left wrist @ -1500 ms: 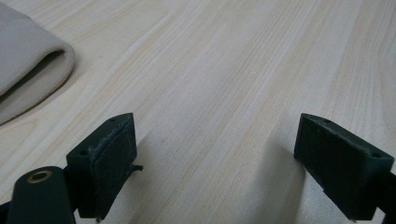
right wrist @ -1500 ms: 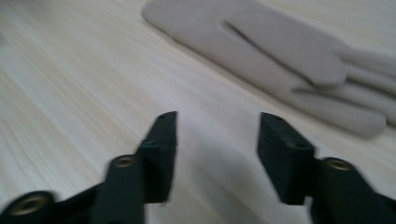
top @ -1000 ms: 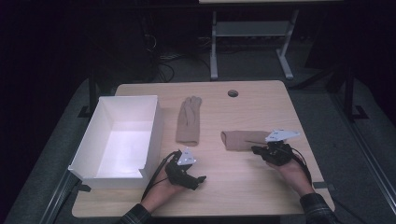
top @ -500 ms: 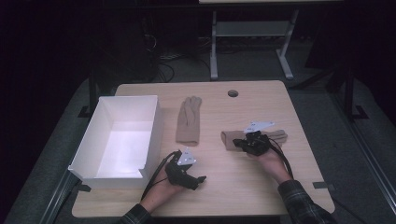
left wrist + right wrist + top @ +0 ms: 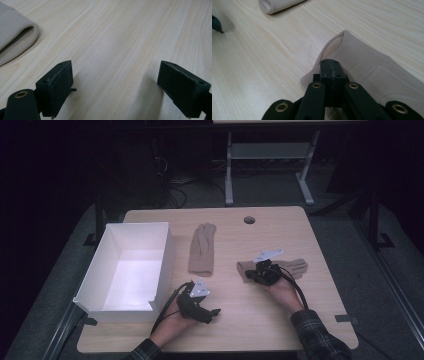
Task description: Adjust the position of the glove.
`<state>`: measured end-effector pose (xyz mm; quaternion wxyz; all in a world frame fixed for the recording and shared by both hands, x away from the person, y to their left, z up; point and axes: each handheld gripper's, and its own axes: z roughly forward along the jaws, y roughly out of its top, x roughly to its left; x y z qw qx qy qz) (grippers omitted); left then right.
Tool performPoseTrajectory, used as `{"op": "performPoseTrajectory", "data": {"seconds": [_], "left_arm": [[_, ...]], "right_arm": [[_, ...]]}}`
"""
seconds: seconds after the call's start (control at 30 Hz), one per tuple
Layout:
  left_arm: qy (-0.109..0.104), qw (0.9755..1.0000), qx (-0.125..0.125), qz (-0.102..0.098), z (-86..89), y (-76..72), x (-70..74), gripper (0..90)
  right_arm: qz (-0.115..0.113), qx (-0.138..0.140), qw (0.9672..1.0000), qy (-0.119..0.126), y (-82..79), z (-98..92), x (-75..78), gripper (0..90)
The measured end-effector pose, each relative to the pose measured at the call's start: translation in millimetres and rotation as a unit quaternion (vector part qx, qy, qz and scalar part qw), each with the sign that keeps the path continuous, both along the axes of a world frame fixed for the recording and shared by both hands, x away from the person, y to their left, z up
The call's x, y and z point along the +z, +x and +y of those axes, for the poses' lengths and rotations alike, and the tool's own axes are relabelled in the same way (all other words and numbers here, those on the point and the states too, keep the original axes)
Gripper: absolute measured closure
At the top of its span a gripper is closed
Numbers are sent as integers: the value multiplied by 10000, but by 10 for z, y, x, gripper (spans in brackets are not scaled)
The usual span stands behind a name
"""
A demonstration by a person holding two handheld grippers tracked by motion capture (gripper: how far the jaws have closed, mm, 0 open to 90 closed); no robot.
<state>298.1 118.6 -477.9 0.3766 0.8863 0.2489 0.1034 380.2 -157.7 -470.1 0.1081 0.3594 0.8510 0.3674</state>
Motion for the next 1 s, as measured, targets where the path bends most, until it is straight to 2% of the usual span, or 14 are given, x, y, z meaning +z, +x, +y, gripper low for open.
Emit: {"op": "performPoseTrajectory", "data": {"seconds": [0.53, 0.83, 0.9, 0.93, 1.0], "left_arm": [[-8, 10000, 12, -4, 4, -8, -1, 124], [-14, 10000, 25, 7, 6, -15, -1, 124], [-16, 10000, 28, 9, 5, -15, -1, 124], [-19, 10000, 32, 1, 5, -15, -2, 124], [-16, 10000, 30, 2, 5, -15, -2, 124]], "right_arm": [[187, 207, 9996, -108, -268, -255, 38, 900], [286, 269, 9991, -180, -575, -527, 59, 900], [298, 252, 9991, -179, -599, -550, 61, 900], [318, 236, 9991, -167, -666, -624, 60, 900], [336, 223, 9991, -164, -689, -649, 60, 900]]}}
